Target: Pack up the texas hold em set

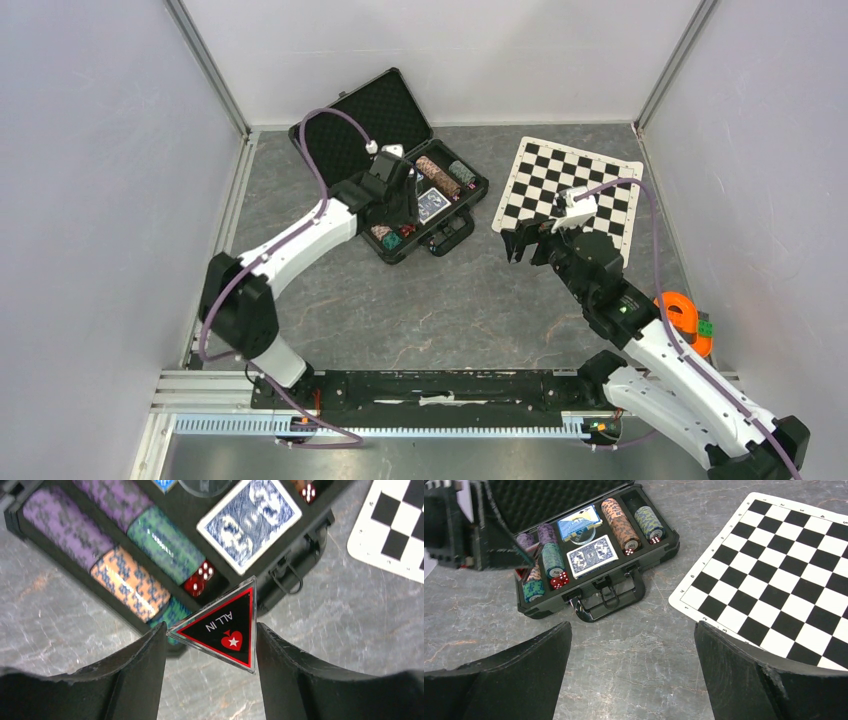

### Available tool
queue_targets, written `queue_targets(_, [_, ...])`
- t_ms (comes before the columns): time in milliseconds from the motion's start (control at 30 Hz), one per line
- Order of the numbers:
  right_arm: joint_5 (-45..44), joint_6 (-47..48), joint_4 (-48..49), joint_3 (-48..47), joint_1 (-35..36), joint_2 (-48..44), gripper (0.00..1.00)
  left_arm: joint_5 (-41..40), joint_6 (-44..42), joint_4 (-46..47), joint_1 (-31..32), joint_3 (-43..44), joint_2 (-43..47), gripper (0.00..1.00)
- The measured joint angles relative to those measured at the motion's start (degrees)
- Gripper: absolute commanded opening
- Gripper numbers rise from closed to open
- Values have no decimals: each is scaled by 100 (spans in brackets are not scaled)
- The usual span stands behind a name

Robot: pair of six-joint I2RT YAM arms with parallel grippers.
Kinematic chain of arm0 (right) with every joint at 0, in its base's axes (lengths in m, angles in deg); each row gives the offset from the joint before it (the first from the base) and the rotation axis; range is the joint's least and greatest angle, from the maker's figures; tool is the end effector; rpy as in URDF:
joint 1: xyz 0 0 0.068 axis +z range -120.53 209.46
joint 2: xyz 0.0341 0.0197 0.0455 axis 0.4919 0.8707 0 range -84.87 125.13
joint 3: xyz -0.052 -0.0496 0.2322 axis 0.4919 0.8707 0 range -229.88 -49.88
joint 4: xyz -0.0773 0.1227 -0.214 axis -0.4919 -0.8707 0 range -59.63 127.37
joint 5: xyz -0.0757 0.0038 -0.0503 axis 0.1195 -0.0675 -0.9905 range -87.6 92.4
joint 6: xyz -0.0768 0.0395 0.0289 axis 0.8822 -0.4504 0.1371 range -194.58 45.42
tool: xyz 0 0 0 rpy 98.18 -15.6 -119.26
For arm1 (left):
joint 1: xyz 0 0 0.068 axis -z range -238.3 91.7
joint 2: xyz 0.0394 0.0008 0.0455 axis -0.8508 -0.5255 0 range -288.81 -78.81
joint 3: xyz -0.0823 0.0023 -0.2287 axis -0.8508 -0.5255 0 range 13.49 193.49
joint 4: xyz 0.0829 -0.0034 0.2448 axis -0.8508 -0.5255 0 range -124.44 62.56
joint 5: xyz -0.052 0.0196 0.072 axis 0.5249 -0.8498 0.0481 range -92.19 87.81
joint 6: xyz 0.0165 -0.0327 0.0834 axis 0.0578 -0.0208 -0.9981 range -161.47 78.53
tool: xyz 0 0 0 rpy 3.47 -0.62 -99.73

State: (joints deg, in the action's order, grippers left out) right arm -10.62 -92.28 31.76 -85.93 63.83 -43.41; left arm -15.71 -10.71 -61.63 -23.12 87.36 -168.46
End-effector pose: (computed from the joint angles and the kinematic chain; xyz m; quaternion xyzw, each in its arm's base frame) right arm 0.2104 0.1217 0.2755 -0.0398 0.7691 0.1988 0.6062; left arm 0.3103 -0.1955 0.2212 -0.0042 0.9339 -0.0922 0.3454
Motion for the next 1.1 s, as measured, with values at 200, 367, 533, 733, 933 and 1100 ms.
queue_targets(200, [-20, 2, -186, 0, 0, -52, 98, -234, -332, -46, -190, 1244, -1174, 62])
queue_targets(367, [-42, 4, -291, 0, 0, -55, 98, -511, -629, -188, -306, 1847, -1816, 62])
queue_targets(533, [-61, 2, -310, 0, 0, -42, 98, -730, -651, -503, -420, 2142, -2214, 63])
queue_targets(733, [-68, -24, -310, 11, 0, 98, 98, -789, -645, -756, -595, 2144, -2358, 87])
queue_targets(933, [-199, -190, -313, 138, 0, 415, 98, -798, -643, -772, -695, 2144, -2376, 100])
queue_targets(1100, [-33, -243, -267, 138, -4, 1163, 98, -739, -643, -774, -699, 2144, -2258, 100])
